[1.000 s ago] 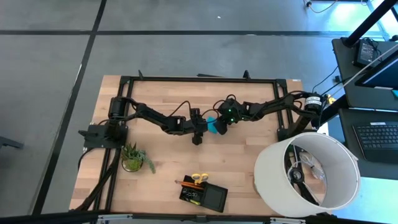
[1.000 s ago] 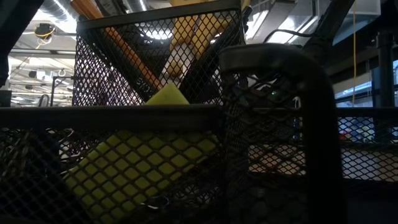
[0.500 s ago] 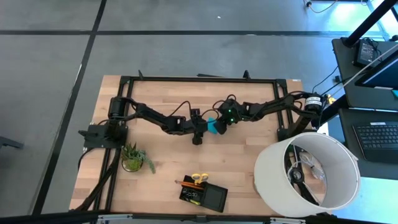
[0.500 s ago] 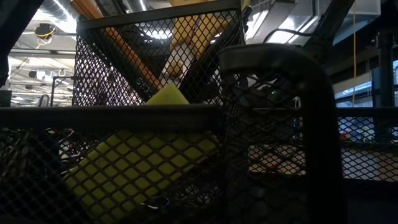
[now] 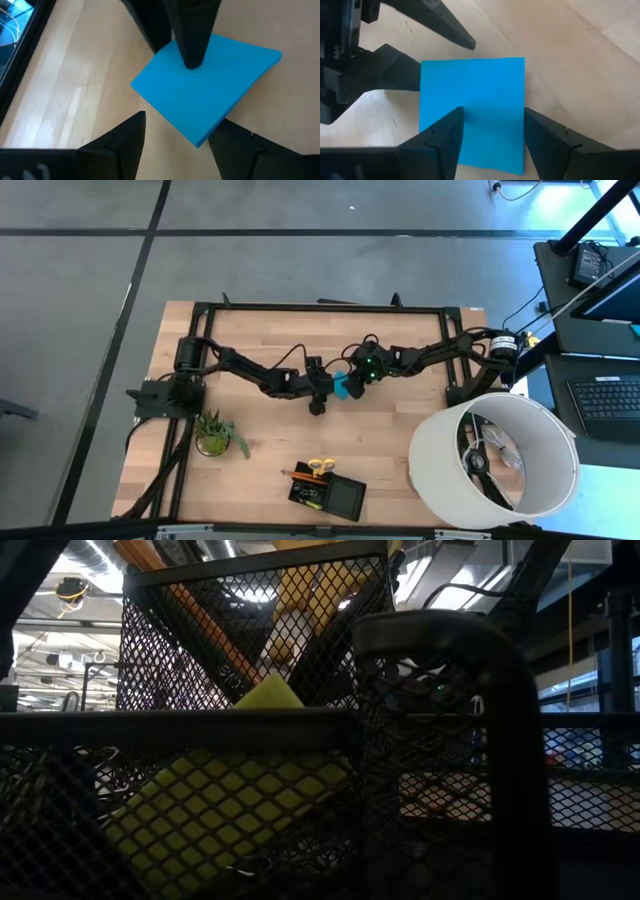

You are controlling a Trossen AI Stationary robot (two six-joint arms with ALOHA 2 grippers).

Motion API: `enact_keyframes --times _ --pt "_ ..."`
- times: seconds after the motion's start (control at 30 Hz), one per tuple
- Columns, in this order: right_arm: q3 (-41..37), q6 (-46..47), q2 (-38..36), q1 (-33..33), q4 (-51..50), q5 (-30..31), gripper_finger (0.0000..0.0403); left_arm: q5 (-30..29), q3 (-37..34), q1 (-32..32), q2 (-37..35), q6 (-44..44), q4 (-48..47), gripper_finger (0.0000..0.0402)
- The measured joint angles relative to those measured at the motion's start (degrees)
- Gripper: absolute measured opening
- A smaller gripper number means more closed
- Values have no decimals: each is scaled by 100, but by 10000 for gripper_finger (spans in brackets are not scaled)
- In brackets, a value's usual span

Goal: Pick and place office supplies into organizer
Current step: Put the blue sticky notes into the black desk organizer

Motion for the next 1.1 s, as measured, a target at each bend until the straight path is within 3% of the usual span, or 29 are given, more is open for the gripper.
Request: enact_keyframes --times 0.4,1.1 --pt "-7 71 9 2 419 -211 200 113 0 -206 7 325 269 203" --pt "4 137 4 223 236 -234 200 -44 0 -210 6 358 486 203"
